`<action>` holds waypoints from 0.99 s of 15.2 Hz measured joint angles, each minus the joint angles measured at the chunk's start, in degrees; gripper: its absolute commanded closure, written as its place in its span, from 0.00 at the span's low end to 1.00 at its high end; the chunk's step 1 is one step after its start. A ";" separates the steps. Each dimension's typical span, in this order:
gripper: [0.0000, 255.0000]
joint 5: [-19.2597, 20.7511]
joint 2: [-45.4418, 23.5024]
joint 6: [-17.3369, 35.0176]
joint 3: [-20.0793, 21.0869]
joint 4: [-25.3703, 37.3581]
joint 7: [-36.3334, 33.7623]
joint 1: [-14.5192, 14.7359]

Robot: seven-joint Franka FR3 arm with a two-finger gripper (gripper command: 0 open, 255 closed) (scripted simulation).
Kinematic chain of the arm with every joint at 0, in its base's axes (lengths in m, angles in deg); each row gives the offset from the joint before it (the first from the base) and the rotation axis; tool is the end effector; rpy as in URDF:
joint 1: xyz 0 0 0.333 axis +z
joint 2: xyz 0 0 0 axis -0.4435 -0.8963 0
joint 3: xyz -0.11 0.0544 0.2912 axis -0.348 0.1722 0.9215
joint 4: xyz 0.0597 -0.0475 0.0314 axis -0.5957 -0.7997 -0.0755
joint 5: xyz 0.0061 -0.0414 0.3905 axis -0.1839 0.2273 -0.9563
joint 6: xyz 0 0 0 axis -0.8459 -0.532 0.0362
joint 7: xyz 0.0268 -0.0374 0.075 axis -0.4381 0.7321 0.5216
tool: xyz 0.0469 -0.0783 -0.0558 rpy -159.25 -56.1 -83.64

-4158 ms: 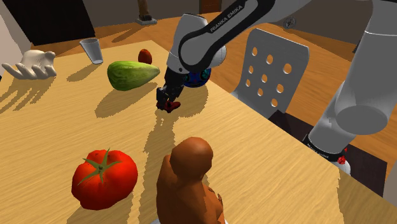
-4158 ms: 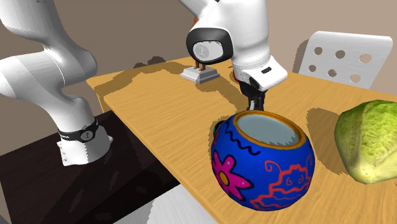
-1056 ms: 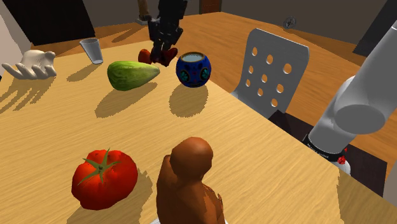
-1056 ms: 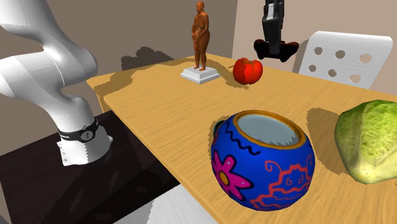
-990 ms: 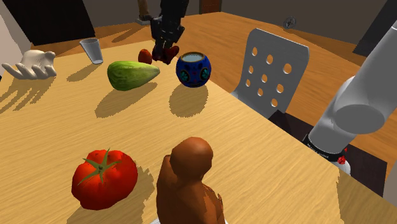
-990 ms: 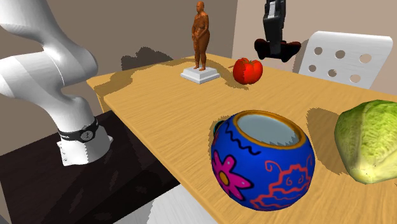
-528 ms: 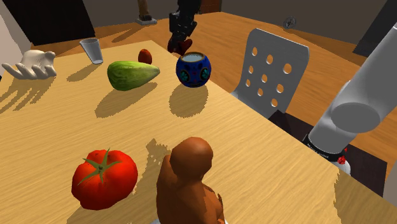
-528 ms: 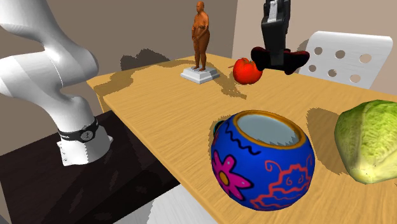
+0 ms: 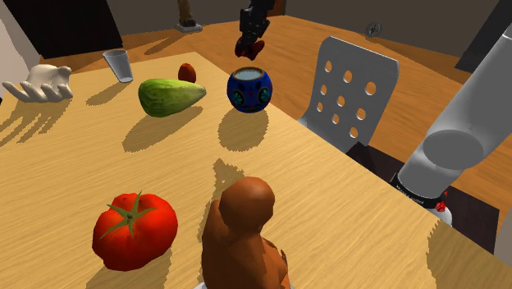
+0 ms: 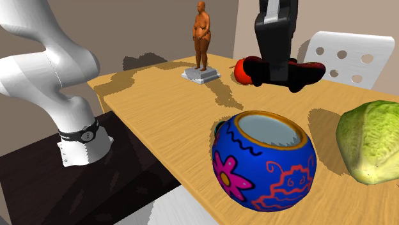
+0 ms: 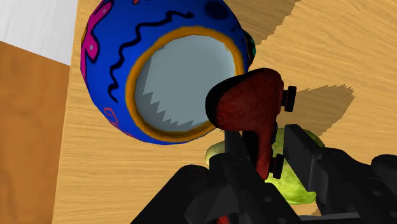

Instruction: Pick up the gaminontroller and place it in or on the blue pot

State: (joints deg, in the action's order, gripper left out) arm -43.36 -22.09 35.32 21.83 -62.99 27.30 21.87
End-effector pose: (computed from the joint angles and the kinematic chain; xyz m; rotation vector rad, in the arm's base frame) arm 0.5704 0.0873 0.5704 -2.7690 -0.2841 -0.2561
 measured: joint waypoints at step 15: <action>1.00 -1.62 -0.98 9.40 0.09 -8.51 4.04 0.09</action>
State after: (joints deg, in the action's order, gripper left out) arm -44.98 -23.07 44.72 21.91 -71.50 31.34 21.97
